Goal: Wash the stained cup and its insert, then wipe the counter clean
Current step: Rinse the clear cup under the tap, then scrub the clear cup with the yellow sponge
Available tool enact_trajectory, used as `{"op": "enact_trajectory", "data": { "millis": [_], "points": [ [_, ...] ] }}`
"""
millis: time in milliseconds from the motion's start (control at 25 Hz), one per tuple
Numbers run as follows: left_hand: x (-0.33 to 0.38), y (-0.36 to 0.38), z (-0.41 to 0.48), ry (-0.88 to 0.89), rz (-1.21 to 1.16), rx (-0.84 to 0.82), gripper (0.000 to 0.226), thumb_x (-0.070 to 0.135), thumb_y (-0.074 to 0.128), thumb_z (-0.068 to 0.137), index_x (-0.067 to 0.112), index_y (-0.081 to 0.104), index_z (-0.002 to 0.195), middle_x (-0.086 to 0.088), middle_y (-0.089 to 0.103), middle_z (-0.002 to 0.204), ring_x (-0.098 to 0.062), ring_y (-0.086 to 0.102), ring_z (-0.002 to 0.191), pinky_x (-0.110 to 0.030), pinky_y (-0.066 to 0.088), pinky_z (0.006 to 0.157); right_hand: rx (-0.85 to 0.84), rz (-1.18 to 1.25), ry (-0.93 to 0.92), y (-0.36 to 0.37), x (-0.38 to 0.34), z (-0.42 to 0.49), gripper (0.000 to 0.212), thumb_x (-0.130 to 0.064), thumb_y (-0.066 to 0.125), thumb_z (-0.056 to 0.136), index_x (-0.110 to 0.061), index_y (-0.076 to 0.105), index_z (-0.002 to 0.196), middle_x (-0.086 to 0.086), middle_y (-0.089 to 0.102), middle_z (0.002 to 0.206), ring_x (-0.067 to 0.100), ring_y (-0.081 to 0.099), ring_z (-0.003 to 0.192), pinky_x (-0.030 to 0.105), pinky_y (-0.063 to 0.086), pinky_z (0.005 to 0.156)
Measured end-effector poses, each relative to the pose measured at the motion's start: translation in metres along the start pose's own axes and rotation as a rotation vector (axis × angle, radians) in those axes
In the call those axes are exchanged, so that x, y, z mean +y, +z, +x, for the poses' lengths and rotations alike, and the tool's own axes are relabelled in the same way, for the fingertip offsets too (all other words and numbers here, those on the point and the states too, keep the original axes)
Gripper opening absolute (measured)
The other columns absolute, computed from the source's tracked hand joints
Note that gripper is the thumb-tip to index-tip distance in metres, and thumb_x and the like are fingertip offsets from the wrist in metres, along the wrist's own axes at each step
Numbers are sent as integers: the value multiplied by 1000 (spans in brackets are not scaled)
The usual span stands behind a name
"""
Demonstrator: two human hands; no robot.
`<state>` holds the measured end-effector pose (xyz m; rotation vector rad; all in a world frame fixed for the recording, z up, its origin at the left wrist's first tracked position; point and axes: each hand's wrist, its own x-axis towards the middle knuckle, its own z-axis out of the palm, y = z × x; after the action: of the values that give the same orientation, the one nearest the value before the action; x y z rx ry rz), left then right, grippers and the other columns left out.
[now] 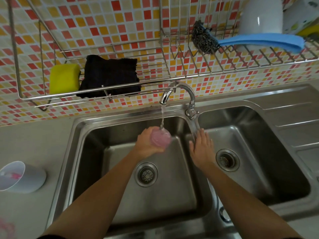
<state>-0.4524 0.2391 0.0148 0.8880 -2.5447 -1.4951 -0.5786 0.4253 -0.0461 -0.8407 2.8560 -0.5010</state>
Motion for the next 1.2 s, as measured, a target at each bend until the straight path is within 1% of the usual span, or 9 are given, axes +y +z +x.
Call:
{"op": "enact_trajectory", "data": {
  "millis": [80,200,520,800,880,960,1080,1120,1200],
  "points": [
    [-15,2,-4,26,362,-21,86,46,77,45,34,46,124,1,47,119,-21,42,114,-27,25,93,-87,-138,-51,9,12,-15,61,-39,21,99,-7,6,148,12,2,158,25,0,146,38,2,116],
    [-28,1,-17,15,678,-36,85,50,73,56,37,37,133,3,38,123,-26,30,117,-37,35,93,-140,-188,-83,12,20,-15,60,-33,22,100,-6,-1,148,12,-5,158,25,-6,145,37,0,115],
    [-34,-7,-26,108,1141,-53,80,37,69,74,29,26,141,0,30,137,-27,24,125,-45,33,96,-112,-156,-66,18,20,-13,58,-20,24,98,-4,-1,148,12,-6,157,26,-8,145,36,0,116],
    [-32,-11,-38,449,1382,51,79,31,69,76,20,25,141,-4,36,133,-31,33,123,-49,39,88,-129,-180,-78,19,20,-12,62,-19,28,97,-3,-4,147,15,-8,157,27,-9,145,41,3,118],
    [-31,-14,-43,308,1121,152,80,47,63,76,21,26,142,-2,36,134,-30,31,123,-48,36,91,-183,-155,-95,12,19,-11,61,-27,26,99,-2,-3,147,15,-8,157,28,-8,145,42,5,118],
    [-28,-22,-52,141,716,212,86,56,65,68,23,31,140,-1,39,134,-25,32,123,-38,30,96,-168,-21,-123,-3,15,-15,60,-30,29,100,-2,8,148,17,6,157,30,7,145,42,13,117],
    [-24,-32,-74,5,-59,234,79,30,83,61,28,43,129,-2,45,126,-17,46,113,-31,48,88,108,307,-188,-43,-10,-29,39,-23,40,97,-3,45,130,15,52,126,32,51,117,38,42,97],
    [-23,-36,-84,-15,-268,198,75,21,84,63,27,43,126,-2,46,127,-16,50,112,-28,55,78,199,386,-245,-61,-25,-35,33,-23,41,96,-3,53,120,10,57,110,28,57,103,32,45,87],
    [-23,-46,-96,-2,-399,158,72,18,83,66,27,40,123,1,48,127,-17,52,116,-19,56,67,349,487,-427,-103,-67,-45,32,-27,39,93,-3,59,100,0,54,90,15,55,82,14,39,76]
  ]
}}
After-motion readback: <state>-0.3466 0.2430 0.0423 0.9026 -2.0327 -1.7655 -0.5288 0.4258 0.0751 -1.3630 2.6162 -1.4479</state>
